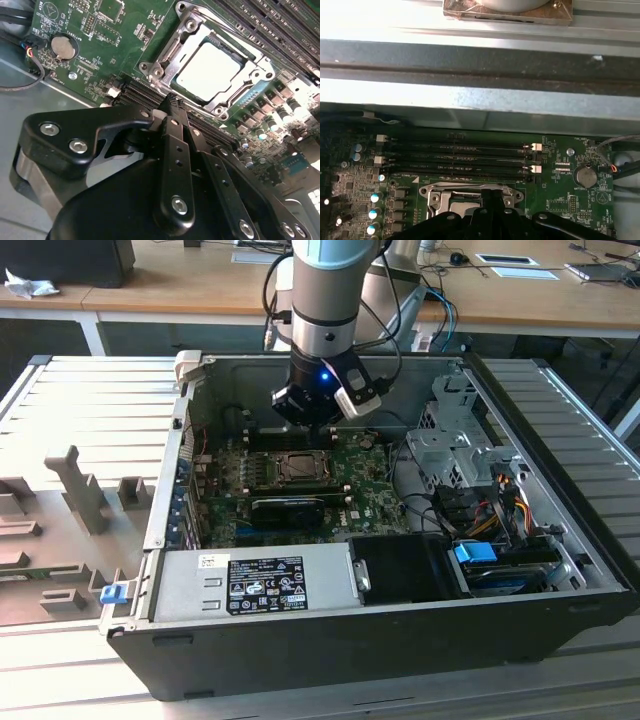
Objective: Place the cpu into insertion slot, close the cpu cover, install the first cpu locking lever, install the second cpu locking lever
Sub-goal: 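Install the second cpu locking lever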
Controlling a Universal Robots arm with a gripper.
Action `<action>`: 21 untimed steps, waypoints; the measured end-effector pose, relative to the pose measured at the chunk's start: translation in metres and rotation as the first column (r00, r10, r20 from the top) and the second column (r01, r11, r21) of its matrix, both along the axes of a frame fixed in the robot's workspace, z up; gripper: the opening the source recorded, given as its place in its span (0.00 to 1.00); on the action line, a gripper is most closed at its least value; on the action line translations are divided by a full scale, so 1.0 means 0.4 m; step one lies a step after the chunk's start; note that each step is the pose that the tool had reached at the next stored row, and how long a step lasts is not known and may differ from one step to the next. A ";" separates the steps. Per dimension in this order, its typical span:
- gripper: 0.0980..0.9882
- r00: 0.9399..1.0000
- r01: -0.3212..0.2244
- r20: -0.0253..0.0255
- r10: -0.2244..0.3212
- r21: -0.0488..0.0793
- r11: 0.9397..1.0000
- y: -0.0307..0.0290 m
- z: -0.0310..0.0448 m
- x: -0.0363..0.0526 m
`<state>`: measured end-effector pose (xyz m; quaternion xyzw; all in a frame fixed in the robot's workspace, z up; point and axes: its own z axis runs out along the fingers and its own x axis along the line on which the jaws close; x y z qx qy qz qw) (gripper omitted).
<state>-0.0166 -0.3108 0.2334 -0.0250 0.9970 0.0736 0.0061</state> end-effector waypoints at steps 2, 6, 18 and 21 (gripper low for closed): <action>0.00 1.000 0.000 0.000 0.000 0.000 1.000 -0.006 0.000 0.000; 0.00 1.000 0.000 0.000 0.000 0.000 1.000 -0.014 0.000 0.000; 0.00 1.000 0.000 0.000 0.000 0.000 1.000 -0.034 0.000 0.000; 0.00 1.000 0.000 0.000 0.000 0.000 1.000 -0.036 0.000 0.000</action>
